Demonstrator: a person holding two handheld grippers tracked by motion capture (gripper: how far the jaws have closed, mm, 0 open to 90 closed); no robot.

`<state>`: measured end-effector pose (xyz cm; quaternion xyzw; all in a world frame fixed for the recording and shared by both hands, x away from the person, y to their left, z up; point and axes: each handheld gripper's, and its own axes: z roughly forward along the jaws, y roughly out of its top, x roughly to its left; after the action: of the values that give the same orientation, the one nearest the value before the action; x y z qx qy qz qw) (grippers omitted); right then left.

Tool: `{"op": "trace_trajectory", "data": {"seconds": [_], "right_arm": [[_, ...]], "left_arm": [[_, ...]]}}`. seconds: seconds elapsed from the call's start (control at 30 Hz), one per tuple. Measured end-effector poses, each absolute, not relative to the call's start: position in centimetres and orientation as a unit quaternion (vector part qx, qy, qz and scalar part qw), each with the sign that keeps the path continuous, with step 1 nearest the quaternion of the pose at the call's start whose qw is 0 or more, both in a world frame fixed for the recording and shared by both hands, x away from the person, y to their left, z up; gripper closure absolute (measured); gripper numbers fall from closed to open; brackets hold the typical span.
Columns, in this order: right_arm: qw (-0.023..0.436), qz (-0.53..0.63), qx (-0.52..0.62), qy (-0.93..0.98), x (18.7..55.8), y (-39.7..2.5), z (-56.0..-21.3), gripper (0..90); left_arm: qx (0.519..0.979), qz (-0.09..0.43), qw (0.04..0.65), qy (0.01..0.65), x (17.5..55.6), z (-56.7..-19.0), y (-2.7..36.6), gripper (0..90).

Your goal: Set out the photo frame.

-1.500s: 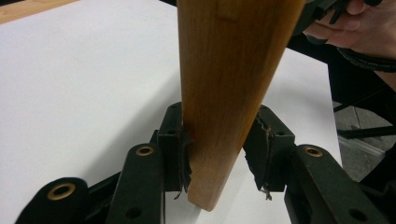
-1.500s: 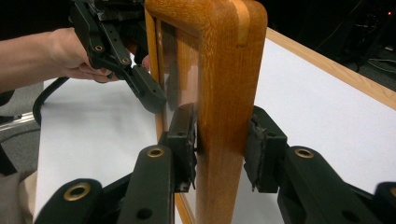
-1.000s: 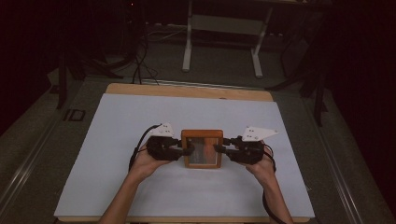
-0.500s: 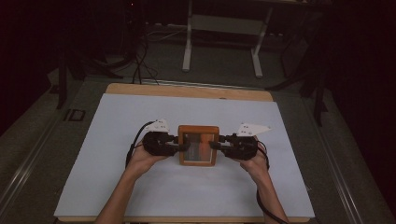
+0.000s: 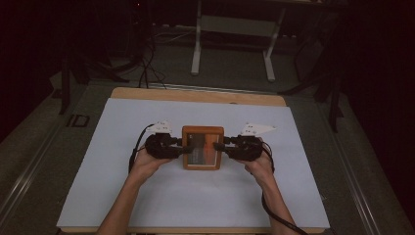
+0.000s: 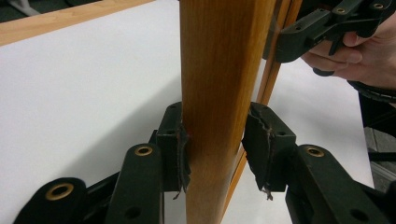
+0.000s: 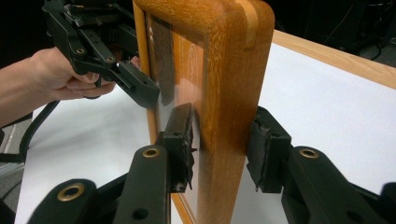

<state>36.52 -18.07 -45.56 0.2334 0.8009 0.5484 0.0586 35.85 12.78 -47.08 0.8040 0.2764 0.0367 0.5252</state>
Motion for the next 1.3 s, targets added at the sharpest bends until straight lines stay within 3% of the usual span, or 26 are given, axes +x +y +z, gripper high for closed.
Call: {"op": "trace_trajectory", "data": {"seconds": [1.3], "right_arm": [[0.024, 0.545, 0.272, 0.793, 38.3, -16.6, -47.7, 63.6]], "left_arm": [[0.791, 0.010, 0.519, 0.325, 37.4, -48.8, 14.0, 58.0]]}}
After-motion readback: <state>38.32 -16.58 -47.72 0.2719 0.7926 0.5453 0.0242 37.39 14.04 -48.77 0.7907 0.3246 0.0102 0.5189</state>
